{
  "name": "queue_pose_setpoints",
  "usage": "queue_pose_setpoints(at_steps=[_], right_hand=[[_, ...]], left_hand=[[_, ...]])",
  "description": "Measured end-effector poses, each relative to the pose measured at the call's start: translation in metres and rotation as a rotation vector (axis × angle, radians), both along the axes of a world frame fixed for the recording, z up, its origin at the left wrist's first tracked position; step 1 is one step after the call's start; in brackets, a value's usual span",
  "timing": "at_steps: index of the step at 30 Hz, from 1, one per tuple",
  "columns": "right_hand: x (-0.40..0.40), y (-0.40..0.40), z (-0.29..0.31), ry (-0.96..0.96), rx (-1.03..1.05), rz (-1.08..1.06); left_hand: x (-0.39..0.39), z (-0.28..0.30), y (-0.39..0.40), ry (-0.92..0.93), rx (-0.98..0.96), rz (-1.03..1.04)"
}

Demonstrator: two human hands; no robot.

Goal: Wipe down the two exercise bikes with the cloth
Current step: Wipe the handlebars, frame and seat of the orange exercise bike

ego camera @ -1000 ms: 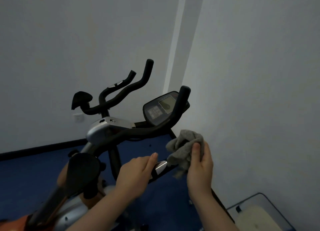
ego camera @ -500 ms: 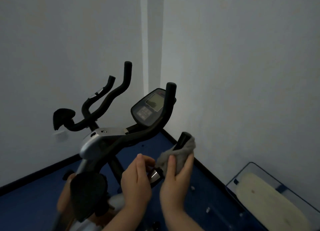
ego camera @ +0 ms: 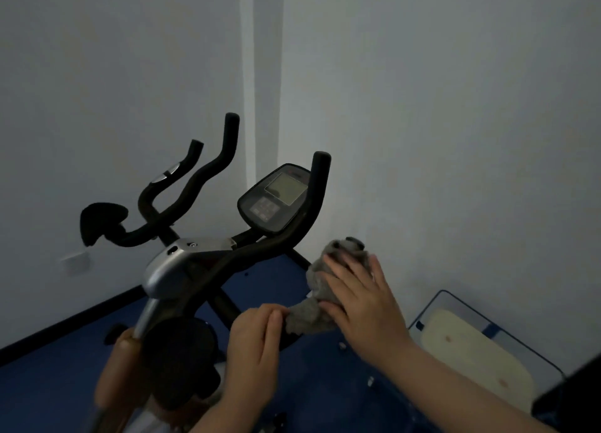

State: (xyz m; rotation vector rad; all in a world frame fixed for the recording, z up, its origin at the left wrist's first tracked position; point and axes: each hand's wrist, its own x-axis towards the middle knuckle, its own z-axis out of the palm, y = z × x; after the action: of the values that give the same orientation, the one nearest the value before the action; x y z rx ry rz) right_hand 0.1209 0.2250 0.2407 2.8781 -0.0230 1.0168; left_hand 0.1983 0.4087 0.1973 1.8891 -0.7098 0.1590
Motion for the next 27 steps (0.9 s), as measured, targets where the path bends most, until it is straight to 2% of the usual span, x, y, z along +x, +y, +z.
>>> queue_pose_setpoints(at_steps=[2,3,5,8,10,12,13,15,18,22,25,27], right_hand=[[-0.001,-0.010,0.021,0.127,-0.194,0.035],[-0.001,-0.012,0.028,0.169,-0.219,0.033],[-0.001,-0.004,0.029,0.198,-0.137,0.010],[0.005,0.036,0.015,0.228,-0.019,-0.021],[0.018,0.061,0.012,0.352,0.000,0.004],[0.027,0.070,0.016,0.486,-0.010,0.051],[0.027,0.069,0.016,0.531,-0.028,0.077],[0.023,0.064,0.014,0.495,-0.089,0.129],[0.027,0.077,0.013,0.443,-0.077,0.083],[0.076,0.121,0.002,0.620,0.051,-0.027],[0.084,0.120,-0.003,0.692,0.074,-0.053],[0.078,0.111,-0.009,0.741,0.051,-0.020]], left_hand=[[-0.006,-0.007,0.007,-0.041,0.039,0.021],[-0.008,-0.009,0.009,-0.042,0.035,0.019],[-0.013,-0.009,0.014,-0.015,0.023,0.003],[-0.023,0.004,0.019,0.151,-0.064,-0.018],[-0.029,0.021,0.024,0.246,-0.173,-0.015],[-0.034,0.034,0.033,0.285,-0.199,-0.018],[-0.035,0.040,0.041,0.261,-0.183,-0.014],[-0.031,0.050,0.059,0.133,-0.125,0.049],[-0.008,0.050,0.082,-0.011,-0.061,0.238],[0.026,0.024,0.095,0.062,0.150,0.392],[0.029,0.011,0.093,0.176,0.039,0.394],[0.029,0.006,0.094,0.166,0.023,0.399]])
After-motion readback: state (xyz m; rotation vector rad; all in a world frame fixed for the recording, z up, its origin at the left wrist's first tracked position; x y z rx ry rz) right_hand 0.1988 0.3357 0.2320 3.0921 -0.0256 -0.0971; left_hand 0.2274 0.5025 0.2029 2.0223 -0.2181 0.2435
